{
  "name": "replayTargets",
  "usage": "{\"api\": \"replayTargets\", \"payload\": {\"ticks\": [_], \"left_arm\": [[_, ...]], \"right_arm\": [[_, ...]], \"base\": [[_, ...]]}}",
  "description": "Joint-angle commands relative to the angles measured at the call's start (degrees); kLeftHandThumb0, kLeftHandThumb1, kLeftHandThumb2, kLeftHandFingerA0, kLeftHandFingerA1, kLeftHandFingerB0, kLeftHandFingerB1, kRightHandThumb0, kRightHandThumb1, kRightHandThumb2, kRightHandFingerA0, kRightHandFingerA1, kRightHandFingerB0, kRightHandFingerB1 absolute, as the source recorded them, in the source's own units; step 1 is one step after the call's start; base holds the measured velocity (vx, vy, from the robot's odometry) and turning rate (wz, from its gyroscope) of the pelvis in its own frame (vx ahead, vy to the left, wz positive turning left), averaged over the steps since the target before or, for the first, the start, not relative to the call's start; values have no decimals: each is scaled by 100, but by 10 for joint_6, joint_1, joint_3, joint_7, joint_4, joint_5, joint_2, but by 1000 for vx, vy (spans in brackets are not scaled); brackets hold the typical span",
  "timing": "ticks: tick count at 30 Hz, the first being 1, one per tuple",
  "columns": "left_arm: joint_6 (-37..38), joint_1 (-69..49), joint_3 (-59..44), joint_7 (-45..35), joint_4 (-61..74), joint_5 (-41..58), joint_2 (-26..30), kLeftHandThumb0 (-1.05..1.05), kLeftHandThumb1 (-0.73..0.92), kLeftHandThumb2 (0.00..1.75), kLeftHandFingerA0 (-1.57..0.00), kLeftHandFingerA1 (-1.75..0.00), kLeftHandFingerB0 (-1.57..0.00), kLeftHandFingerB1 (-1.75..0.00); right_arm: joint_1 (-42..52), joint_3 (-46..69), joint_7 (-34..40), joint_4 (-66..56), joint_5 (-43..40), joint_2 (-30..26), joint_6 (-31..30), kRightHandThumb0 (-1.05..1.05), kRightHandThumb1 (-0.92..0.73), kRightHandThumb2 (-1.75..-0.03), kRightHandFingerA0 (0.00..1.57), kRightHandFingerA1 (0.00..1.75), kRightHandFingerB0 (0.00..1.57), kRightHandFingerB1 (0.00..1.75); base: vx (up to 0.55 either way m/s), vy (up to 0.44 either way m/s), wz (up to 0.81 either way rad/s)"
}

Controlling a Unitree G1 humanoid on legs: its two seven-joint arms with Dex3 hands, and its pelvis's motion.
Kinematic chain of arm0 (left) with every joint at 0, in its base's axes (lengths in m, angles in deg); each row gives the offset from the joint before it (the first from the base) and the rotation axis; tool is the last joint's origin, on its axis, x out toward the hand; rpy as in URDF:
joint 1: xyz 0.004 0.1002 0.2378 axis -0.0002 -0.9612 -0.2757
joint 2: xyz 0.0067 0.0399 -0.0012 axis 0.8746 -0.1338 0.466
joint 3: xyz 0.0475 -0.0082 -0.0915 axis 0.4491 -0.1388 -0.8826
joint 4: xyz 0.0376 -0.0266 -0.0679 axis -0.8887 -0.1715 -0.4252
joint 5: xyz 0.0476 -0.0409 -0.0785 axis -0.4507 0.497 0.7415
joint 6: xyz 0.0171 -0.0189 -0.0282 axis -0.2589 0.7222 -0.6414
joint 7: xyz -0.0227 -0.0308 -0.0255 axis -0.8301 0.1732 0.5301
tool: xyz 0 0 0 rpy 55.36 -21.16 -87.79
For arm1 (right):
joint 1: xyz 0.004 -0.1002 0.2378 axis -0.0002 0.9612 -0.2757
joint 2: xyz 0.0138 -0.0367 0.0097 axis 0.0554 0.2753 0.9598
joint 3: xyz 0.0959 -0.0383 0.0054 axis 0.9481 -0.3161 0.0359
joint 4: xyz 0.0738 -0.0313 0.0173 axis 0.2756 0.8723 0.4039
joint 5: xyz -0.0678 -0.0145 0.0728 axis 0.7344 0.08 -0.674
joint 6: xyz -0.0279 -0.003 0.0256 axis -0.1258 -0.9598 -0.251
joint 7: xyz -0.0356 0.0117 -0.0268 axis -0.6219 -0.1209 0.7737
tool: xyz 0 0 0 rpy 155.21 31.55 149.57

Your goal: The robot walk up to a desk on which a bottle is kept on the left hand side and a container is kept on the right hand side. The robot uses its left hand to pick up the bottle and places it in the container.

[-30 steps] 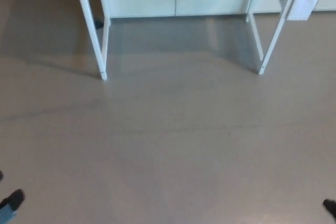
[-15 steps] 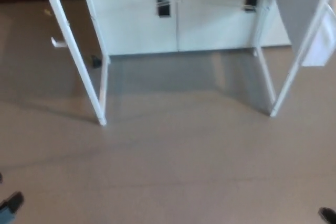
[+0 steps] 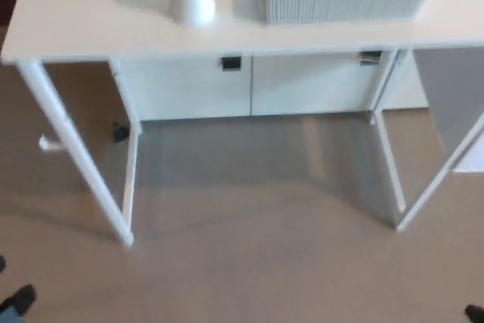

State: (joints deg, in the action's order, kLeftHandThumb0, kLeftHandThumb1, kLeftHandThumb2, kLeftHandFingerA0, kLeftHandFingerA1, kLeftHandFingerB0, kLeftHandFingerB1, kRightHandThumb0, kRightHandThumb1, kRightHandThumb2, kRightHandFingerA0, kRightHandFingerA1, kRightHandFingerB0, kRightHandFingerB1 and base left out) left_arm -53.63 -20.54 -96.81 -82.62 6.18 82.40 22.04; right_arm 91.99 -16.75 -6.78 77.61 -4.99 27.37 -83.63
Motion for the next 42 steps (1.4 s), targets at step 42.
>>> {"api": "replayTargets", "payload": {"ticks": [42], "left_arm": [[-117,-405,23,-169,344,-10,127,-27,39,85,-50,-65,-25,-57]], "right_arm": [[189,-21,-25,-188,-2,19,18,1,-66,-59,41,61,34,50]], "base": [[330,151,1]]}}
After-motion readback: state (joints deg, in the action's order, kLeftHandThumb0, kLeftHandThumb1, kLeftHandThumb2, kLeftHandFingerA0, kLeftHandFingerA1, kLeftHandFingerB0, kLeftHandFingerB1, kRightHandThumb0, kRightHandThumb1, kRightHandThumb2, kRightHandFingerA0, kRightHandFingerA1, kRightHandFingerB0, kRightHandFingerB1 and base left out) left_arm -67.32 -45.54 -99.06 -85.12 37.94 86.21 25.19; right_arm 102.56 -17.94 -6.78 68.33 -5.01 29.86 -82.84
